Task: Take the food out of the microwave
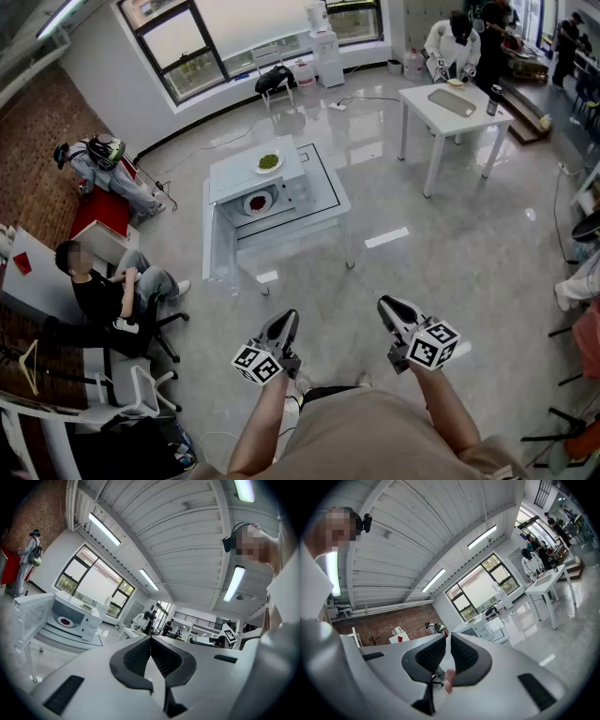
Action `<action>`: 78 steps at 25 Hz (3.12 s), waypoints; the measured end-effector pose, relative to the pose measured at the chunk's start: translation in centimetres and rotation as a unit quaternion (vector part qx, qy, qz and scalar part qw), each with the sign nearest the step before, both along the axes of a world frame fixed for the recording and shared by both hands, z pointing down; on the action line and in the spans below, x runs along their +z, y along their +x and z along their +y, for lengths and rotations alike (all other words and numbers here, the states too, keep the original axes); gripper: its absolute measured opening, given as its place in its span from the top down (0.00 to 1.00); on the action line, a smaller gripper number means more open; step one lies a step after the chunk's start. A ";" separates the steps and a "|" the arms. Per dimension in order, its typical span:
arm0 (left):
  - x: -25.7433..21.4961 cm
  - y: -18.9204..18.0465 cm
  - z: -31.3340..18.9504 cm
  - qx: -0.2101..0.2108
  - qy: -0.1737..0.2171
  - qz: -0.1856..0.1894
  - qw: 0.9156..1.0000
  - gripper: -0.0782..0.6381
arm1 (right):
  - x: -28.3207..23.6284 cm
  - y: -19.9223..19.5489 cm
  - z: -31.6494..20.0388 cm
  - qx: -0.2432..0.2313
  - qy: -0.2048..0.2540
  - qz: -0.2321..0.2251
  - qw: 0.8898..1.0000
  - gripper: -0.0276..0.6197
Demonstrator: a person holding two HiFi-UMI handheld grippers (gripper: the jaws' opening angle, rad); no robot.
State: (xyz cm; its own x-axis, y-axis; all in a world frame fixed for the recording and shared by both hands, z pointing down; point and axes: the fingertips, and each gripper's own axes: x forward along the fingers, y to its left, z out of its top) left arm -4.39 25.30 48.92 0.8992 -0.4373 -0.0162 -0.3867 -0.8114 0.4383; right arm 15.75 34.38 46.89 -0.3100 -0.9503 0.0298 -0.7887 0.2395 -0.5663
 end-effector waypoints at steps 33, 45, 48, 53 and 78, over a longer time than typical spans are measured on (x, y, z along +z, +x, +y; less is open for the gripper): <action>0.8 -5.3 -13.4 -0.039 -0.034 -0.013 0.999 0.88 | 1.7 -6.6 -13.9 -0.082 -0.036 -0.104 0.991 0.77; -0.2 -8.6 -27.7 -0.024 -0.021 0.015 0.999 0.88 | 1.7 -10.8 -28.8 -0.050 -0.063 -0.080 0.994 0.77; -0.7 -9.0 -30.0 -0.013 -0.015 0.013 1.000 0.88 | 1.9 -11.8 -31.7 -0.043 -0.065 -0.073 0.994 0.77; -0.9 -9.5 -33.2 0.003 0.012 0.009 1.000 0.88 | 2.7 -13.2 -35.9 -0.028 -0.069 -0.067 0.995 0.77; 0.4 -9.9 -45.7 -0.099 -0.023 -0.042 0.994 0.85 | 12.1 -13.5 -56.5 -0.093 -0.161 -0.001 0.982 0.77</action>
